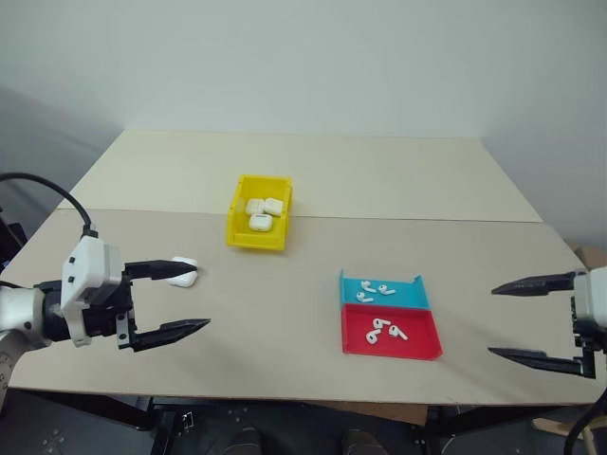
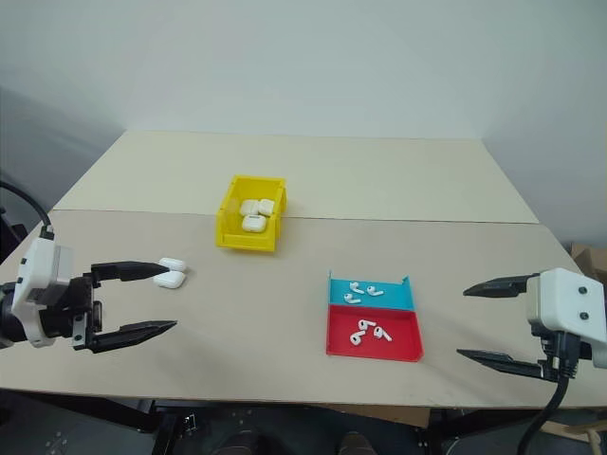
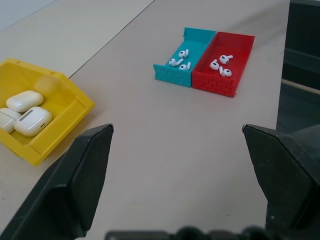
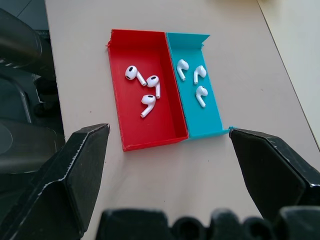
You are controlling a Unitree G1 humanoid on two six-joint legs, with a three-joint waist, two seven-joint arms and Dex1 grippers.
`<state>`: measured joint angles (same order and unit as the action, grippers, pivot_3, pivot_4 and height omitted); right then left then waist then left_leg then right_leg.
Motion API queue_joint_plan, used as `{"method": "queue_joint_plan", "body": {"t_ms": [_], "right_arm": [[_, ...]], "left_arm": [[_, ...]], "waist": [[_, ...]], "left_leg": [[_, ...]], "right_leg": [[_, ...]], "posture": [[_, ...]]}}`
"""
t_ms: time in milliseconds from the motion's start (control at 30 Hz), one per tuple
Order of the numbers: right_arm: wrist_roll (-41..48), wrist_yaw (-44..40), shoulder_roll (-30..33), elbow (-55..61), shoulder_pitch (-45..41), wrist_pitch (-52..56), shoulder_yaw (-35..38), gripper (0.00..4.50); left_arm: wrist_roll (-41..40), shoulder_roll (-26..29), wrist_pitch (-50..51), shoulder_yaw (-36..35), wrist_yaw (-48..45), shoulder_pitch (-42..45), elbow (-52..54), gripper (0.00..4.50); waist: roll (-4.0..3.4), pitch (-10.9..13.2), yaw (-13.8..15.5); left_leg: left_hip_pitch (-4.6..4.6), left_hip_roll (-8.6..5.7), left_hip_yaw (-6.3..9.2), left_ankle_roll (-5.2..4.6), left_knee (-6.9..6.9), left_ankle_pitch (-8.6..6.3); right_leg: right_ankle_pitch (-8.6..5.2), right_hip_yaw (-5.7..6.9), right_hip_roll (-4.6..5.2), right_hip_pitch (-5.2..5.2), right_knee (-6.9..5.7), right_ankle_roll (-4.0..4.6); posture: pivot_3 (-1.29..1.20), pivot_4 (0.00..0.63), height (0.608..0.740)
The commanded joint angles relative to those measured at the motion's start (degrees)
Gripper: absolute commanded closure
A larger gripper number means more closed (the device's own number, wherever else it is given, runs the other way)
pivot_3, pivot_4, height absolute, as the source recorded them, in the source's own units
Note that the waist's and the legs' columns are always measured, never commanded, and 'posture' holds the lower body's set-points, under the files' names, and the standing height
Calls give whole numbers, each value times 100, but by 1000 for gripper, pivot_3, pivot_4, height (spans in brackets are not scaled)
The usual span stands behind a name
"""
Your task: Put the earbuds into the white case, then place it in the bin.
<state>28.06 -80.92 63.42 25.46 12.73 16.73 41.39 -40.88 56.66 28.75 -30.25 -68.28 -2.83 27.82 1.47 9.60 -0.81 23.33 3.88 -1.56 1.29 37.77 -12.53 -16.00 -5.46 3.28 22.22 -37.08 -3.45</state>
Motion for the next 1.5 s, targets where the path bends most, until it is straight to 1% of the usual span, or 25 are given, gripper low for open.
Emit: {"method": "queue_joint_plan", "body": {"t_ms": [33,267,367,433,467,533,600,667,733,800,900,967,1067,1133,1300,1400,1500], "right_arm": [[16,59,4,125,-53,-78,69,59],[-24,213,-34,242,28,45,40,59],[-89,265,-12,267,94,110,12,59],[-115,306,0,287,139,148,-7,59],[-120,329,14,301,164,214,-16,59],[-154,376,15,320,188,274,-52,59],[-180,401,-4,324,211,302,-91,59],[-225,420,-34,311,230,269,-141,59],[-251,481,-27,290,188,267,-266,59],[-282,555,-5,247,107,265,-426,59],[-355,712,17,190,2,331,-637,59],[-385,806,16,201,-26,375,-735,59],[-393,865,-48,291,42,420,-738,59],[-388,901,-91,357,105,480,-706,59],[-431,1050,-181,509,231,576,-741,59],[-416,1147,-226,629,285,655,-757,59],[-462,1228,-262,715,371,698,-730,59]], "left_arm": [[-93,128,-14,-23,-6,134,84,0],[73,246,204,14,337,140,218,0],[524,413,435,189,886,165,270,0],[699,614,967,354,1365,284,245,0],[740,753,1424,460,1673,414,219,0],[731,862,2187,604,2225,785,119,0],[674,997,2644,685,2407,1069,68,0],[1089,1120,2818,960,2892,1288,208,0],[1227,1279,3164,1410,3084,1840,-58,0],[1077,1382,4003,2042,3020,2788,-524,0],[1166,1121,5203,2965,3175,4190,-1227,0],[1283,1019,5762,3628,3196,4929,-1655,0],[1362,784,6287,4408,3222,5818,-2444,0],[1398,633,6375,4795,3223,6255,-2977,0],[1479,339,6375,5616,3069,6962,-3941,0],[1460,171,6375,5914,2904,7189,-4539,0],[1526,-27,6375,6059,2882,7318,-4997,0]], "waist": [[0,0,1],[0,0,-1],[1,0,1],[1,0,1],[1,1,0],[5,3,8],[7,4,4],[9,5,4],[12,7,5],[17,8,16],[20,9,23],[22,8,15],[23,8,5],[25,10,-2],[26,10,-2],[26,10,3],[27,11,4]], "left_leg": [[0,0,0,0,0,0],[1,0,0,0,0,0],[0,0,0,0,0,0],[-2,0,0,0,0,0],[-1,0,0,0,0,0],[-2,0,1,0,0,0],[-1,0,1,0,0,0],[3,0,1,0,-1,0],[4,-2,1,0,-2,0],[3,-2,2,1,-3,0],[1,-5,6,0,0,0],[5,-8,8,0,2,0],[12,-10,11,0,0,0],[23,-10,14,-1,0,0],[44,-13,19,-1,2,0],[43,-13,20,0,2,0],[43,-13,20,0,2,0]], "right_leg": [[0,0,0,0,0,0],[0,0,0,0,0,0],[0,0,0,0,0,0],[0,0,0,-1,-1,0],[0,-1,0,0,0,0],[0,-1,-1,0,-1,0],[0,0,-1,0,-1,-1],[-1,0,-1,3,0,-2],[-1,-1,-1,4,-1,-2],[-1,0,-2,5,-3,-2],[0,1,-5,1,-5,-3],[0,1,-4,1,-4,-4],[-1,0,-5,6,-4,-6],[-2,1,-6,15,-5,-6],[-2,3,-6,31,-5,-6],[-2,4,-6,31,-6,-6],[-2,5,-6,31,-7,-6]], "posture": [[0,150,740],[0,150,740],[0,150,740],[0,150,740],[0,150,740],[0,150,740],[0,150,740],[0,150,740],[0,150,740],[0,150,740],[0,150,740],[0,150,740],[0,150,740],[0,150,740],[0,150,740],[0,150,740],[0,150,740]]}}
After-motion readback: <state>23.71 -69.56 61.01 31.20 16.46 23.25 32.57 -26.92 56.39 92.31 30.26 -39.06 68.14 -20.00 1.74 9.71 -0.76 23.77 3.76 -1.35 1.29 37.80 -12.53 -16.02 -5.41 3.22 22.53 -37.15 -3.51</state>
